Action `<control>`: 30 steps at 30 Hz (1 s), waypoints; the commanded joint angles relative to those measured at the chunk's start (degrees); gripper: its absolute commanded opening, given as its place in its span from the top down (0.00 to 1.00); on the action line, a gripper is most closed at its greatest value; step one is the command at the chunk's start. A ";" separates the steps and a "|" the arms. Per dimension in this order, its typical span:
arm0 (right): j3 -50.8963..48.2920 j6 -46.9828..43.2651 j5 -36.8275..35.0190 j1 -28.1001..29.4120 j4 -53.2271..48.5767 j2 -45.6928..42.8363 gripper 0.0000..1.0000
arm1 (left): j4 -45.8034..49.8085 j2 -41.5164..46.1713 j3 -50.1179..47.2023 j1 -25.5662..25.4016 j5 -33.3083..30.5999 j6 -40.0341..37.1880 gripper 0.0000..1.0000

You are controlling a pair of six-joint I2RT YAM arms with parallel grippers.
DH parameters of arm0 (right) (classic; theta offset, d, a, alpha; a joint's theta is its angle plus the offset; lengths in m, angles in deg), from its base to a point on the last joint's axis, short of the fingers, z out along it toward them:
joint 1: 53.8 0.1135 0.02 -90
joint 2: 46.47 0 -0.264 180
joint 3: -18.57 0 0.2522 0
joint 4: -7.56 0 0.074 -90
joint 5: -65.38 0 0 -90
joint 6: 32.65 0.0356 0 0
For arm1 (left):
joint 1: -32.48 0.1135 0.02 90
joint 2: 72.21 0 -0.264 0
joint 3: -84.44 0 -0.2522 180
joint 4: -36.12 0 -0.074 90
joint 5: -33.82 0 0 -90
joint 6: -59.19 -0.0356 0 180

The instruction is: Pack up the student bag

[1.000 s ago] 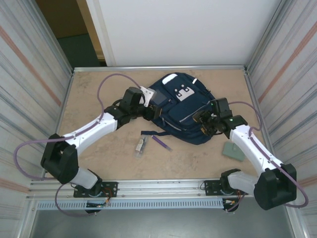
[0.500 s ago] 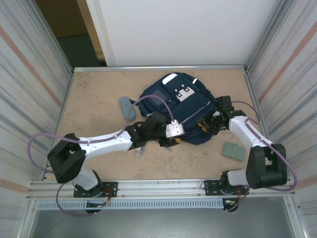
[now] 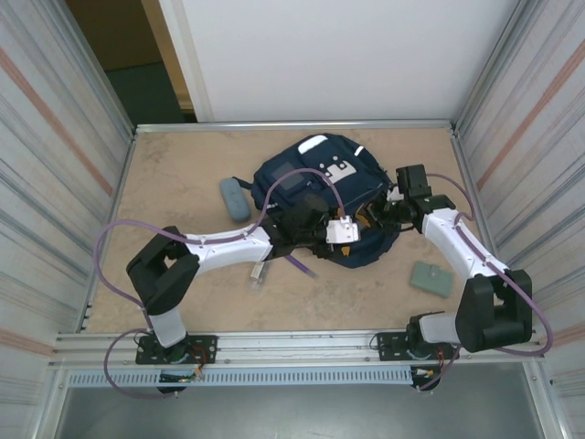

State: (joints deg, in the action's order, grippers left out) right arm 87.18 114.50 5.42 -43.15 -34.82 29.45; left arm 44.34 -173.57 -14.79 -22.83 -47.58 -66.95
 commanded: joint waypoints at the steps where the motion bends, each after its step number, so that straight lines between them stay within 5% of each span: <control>1: 4.93 3.68 3.50 2.25 4.19 -0.39 1.00 | 0.64 1.47 1.43 0.77 3.49 3.44 0.01; 9: 6.63 7.15 2.76 6.88 5.49 -0.91 1.00 | -3.55 -0.91 2.23 2.55 -13.62 7.76 0.02; 12: 4.87 6.69 -0.50 7.60 3.59 -2.96 1.00 | -5.91 -1.23 1.96 3.38 -17.15 8.88 0.32; 14: 3.06 5.52 -3.70 7.29 1.82 -4.69 1.00 | -7.95 -1.71 1.57 3.87 -19.09 9.41 0.62; 17: 1.52 2.61 -7.37 5.58 -2.39 -6.69 0.99 | -11.75 -2.18 0.42 3.98 -21.26 10.15 0.87; 20: -0.41 -0.55 -11.95 3.01 -6.84 -9.40 0.90 | -12.53 -2.25 0.28 4.50 -19.67 10.15 1.00; 28: -9.30 -3.04 -30.54 -12.63 -18.09 -16.37 0.28 | -13.88 -1.17 0.35 6.16 -15.54 11.70 1.00; 30: -11.99 -2.61 -32.05 -18.25 -18.22 -16.99 0.24 | -13.79 -1.03 0.28 6.34 -15.32 11.77 1.00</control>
State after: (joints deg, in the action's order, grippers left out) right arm 78.20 112.24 -18.49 -56.46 -46.43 13.43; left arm 32.97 -175.51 -14.33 -17.21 -61.78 -56.98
